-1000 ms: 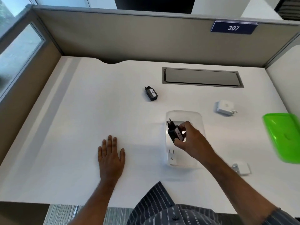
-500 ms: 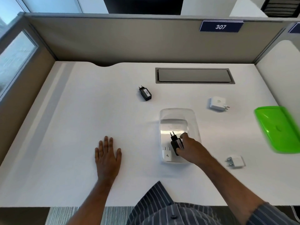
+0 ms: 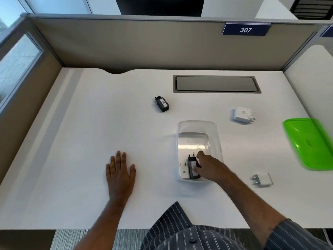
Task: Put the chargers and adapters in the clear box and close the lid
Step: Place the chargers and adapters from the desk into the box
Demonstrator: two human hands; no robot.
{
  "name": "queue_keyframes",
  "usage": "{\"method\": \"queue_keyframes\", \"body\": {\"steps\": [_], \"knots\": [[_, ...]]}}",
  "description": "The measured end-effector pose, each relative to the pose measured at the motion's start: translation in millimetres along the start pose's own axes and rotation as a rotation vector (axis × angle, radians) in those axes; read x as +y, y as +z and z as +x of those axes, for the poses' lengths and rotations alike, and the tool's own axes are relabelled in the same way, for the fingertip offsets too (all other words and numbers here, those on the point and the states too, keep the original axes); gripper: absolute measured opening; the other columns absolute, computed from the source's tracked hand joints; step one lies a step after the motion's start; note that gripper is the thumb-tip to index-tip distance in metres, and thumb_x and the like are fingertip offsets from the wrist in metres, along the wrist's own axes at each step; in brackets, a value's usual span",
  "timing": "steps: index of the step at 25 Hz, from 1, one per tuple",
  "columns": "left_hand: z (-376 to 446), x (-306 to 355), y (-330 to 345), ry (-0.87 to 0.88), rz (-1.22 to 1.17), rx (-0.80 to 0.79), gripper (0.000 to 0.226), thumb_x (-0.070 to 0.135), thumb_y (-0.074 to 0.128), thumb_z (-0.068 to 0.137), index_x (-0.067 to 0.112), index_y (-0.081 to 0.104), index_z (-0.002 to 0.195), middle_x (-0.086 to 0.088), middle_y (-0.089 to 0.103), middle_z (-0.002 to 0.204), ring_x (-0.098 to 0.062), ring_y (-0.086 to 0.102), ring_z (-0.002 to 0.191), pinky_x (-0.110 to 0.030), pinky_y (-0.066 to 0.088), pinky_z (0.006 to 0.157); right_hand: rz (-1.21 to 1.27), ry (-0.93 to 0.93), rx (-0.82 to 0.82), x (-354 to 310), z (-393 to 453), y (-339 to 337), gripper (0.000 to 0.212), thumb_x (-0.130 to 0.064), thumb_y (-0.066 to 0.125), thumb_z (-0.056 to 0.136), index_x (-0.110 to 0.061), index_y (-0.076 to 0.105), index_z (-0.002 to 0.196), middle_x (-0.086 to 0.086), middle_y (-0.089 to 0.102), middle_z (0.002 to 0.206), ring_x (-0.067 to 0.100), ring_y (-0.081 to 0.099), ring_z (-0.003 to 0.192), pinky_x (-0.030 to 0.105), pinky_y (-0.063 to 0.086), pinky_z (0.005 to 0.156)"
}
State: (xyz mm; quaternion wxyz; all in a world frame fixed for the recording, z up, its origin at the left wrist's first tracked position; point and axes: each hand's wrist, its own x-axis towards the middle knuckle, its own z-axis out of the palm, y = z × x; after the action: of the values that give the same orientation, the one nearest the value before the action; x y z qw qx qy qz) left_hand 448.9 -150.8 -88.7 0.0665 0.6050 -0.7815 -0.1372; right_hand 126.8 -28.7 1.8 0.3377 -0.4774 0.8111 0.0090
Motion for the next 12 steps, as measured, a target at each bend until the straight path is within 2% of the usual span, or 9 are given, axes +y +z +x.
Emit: {"method": "queue_keyframes", "body": {"steps": [2,8,12], "knots": [[-0.1,0.8,0.1,0.001,0.0,0.003,0.072,0.05,0.026,0.099,0.016,0.028,0.162,-0.006,0.022,0.173,-0.03,0.019,0.16,-0.051,0.017,0.13,0.016,0.0,-0.007,3.1,1.1,-0.6,0.03,-0.035,0.059,0.093,-0.013,0.044,0.106,0.006,0.065,0.092,0.027,0.063,0.081,0.037,0.048,0.068],[-2.0,2.6,-1.2,0.007,0.007,0.007,0.07,0.048,0.028,0.1,0.014,0.029,0.162,-0.008,0.022,0.173,-0.032,0.02,0.16,-0.051,0.017,0.13,0.026,-0.043,-0.057,5.7,3.0,-2.9,0.025,-0.031,0.063,0.089,-0.018,0.042,0.09,0.003,0.061,0.087,0.022,0.054,0.072,0.035,0.039,0.061],[-1.5,3.2,-2.0,0.0,0.003,0.005,0.071,0.048,0.027,0.1,0.014,0.029,0.162,-0.008,0.023,0.172,-0.031,0.02,0.16,-0.051,0.017,0.13,0.049,-0.059,-0.025,3.2,1.0,-3.7,0.024,-0.033,0.061,0.093,-0.016,0.044,0.094,0.004,0.061,0.092,0.021,0.055,0.074,0.036,0.042,0.064]]}}
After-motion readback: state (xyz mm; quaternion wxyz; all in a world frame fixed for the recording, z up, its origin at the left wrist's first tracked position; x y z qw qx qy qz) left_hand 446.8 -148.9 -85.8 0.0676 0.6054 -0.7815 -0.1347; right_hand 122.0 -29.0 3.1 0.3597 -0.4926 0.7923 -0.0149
